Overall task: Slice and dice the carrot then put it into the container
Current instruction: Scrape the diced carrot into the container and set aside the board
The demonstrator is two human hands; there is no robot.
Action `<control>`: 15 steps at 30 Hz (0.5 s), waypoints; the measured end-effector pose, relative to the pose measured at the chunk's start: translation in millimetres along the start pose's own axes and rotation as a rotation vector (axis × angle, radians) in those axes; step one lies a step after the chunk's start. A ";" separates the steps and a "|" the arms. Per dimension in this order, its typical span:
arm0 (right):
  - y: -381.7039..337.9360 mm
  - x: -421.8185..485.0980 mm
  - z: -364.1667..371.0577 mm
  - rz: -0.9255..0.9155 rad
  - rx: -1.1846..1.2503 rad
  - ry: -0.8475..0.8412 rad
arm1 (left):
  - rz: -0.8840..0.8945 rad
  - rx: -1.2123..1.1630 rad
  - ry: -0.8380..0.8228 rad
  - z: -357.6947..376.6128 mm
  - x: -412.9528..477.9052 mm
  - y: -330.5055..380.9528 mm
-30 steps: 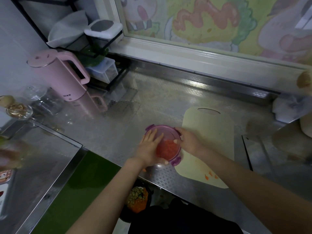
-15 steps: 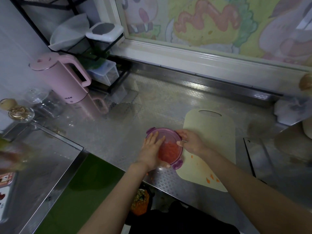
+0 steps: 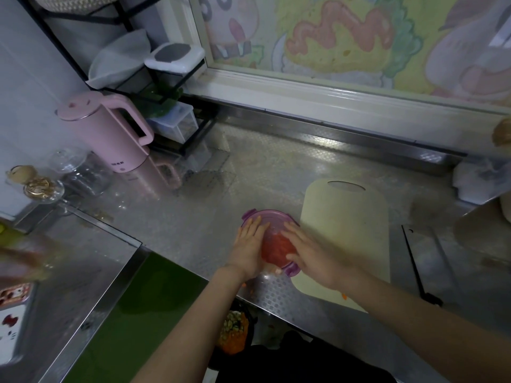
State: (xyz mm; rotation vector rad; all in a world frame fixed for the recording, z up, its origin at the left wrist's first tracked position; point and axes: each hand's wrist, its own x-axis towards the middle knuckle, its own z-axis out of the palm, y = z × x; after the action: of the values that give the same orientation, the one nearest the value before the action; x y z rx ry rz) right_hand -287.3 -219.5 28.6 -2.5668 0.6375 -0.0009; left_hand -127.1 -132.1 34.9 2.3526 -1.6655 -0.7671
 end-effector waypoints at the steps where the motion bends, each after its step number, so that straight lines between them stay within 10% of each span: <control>1: 1.3 -5.6 0.9 -0.046 -0.051 -0.048 | -0.001 -0.003 0.003 0.2 0.0 0.1; 15: 3.1 -5.2 22.5 -0.043 -0.389 -0.105 | 0.039 0.012 0.038 1.4 -1.4 -4.0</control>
State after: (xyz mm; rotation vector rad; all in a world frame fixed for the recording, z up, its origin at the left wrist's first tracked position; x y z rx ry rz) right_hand -290.7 -209.2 8.0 -2.9277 0.5896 0.2670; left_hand -124.8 -129.1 32.5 2.3203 -1.7002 -0.7026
